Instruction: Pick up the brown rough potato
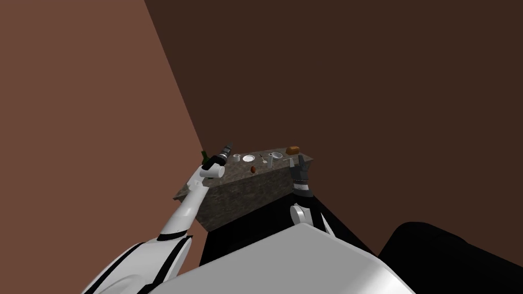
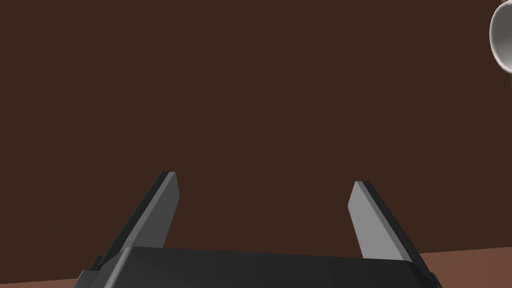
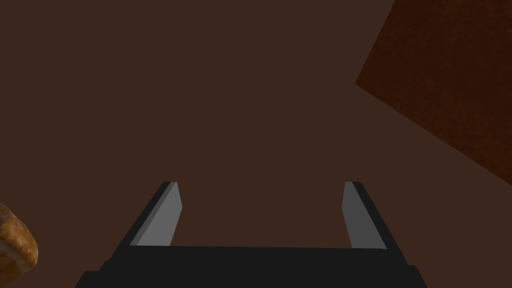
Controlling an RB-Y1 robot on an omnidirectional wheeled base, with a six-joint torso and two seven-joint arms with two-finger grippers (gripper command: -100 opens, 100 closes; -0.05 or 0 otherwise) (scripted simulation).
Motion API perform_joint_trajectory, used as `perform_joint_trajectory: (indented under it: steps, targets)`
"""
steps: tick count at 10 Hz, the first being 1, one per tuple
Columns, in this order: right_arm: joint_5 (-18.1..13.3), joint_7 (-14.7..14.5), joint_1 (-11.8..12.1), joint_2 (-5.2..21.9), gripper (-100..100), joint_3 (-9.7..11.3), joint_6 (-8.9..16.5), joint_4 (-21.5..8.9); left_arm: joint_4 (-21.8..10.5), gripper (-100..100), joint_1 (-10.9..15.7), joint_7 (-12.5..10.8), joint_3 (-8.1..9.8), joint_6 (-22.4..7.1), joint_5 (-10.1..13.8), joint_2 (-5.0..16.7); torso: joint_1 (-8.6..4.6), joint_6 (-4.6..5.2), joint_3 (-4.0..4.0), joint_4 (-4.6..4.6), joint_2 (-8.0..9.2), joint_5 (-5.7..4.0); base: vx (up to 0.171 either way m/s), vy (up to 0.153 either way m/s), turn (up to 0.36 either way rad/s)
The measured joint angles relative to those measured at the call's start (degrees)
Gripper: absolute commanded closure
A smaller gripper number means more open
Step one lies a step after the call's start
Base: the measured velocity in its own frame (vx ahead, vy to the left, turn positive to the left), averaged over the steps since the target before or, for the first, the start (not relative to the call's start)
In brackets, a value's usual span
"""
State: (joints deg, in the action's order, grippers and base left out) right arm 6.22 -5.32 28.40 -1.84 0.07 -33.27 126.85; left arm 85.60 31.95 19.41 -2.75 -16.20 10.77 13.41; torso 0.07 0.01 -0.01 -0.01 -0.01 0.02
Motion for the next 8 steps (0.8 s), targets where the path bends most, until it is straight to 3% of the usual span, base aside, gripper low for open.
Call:
perform_joint_trajectory:
  steps: [2,7,8]
  targets:
    - [0.0,0.0,0.0,0.0,0,0.0,0.0,0.0,-2.6,-100,2.8,0.7,-0.02,-3.3,-0.2,-0.2,0.06,0.0,-0.01,-0.01,-0.02,0.01,0.015,0.046,-0.053]
    - [0.0,0.0,0.0,0.0,0,0.0,0.0,0.0,-12.5,-100,11.1,2.2,-0.17,-10.6,-0.6,-0.6,0.0,-0.02,-0.03,-0.02,-0.05,0.01,0.018,0.036,-0.061]
    - [0.0,0.0,0.0,0.0,0,0.0,0.0,0.0,-12.9,-100,11.4,2.2,-0.13,-12.0,-0.7,-0.7,-0.04,-0.04,-0.01,-0.01,-0.01,0.0,0.021,0.028,-0.114]
